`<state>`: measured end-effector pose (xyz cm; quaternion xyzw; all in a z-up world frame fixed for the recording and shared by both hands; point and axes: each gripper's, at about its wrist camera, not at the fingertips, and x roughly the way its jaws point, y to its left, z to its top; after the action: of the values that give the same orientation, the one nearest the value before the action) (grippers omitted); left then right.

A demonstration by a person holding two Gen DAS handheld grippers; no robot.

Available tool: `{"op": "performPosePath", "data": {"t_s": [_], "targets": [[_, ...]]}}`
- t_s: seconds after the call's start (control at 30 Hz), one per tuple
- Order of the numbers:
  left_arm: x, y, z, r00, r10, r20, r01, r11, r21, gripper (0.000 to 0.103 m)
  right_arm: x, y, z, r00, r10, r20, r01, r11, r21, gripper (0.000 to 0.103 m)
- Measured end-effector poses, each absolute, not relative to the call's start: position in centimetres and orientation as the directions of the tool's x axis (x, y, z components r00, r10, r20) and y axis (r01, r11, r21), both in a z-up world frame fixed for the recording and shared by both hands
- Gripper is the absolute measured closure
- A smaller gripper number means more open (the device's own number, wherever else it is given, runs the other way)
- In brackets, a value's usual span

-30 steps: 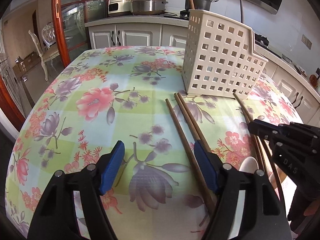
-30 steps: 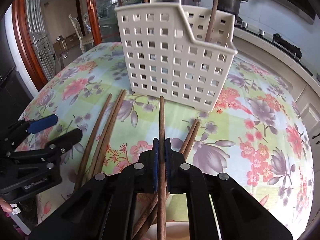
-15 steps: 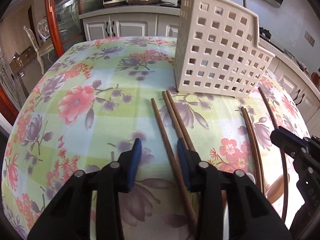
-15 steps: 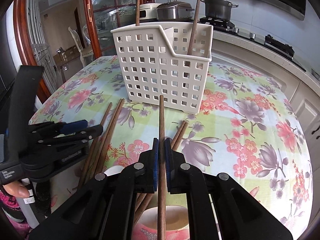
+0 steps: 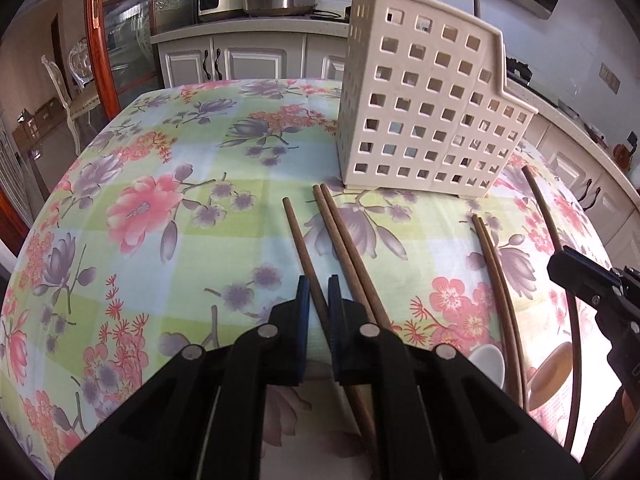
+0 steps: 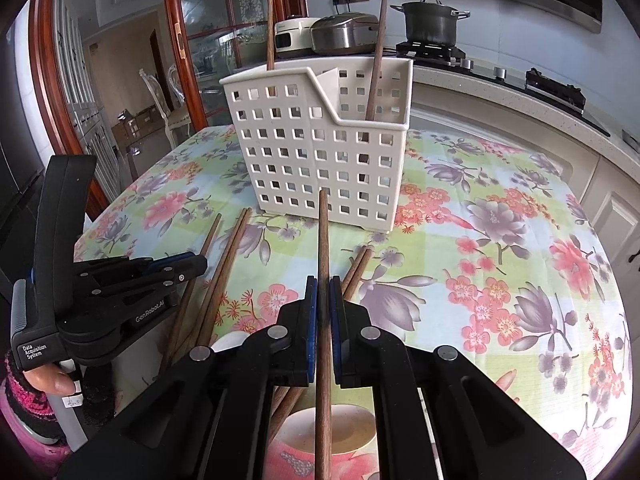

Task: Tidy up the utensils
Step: 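Lift both held chopsticks upright and carry them toward the white caddy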

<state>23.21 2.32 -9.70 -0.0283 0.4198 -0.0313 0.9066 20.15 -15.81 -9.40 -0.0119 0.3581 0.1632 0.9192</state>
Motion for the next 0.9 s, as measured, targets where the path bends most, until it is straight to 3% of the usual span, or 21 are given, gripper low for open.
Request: {"op": "performPosePath", "data": {"t_s": [0.5,0.7,0.9], "targets": [[19.2,3.2,-4.8,0.801,-0.052,-0.596,0.010,0.997,-0.073,0.095,18.7,-17.5,-7.5,0.748,0.304,-0.590,-0.288,0.950,0.124,0.096],[17.9,2.4,-3.9,0.816,-0.091,-0.570,0.062,0.996,-0.071,0.095,18.1,-18.0,-6.5,0.771,0.307,-0.558,-0.288,0.949,0.125,0.096],[17.5,2.5,-3.3,0.839,-0.048,-0.542,0.028,0.999,-0.045,0.095,17.8,-18.5,-6.3,0.781,0.303,-0.546,-0.280,0.952,0.128,0.096]]}}
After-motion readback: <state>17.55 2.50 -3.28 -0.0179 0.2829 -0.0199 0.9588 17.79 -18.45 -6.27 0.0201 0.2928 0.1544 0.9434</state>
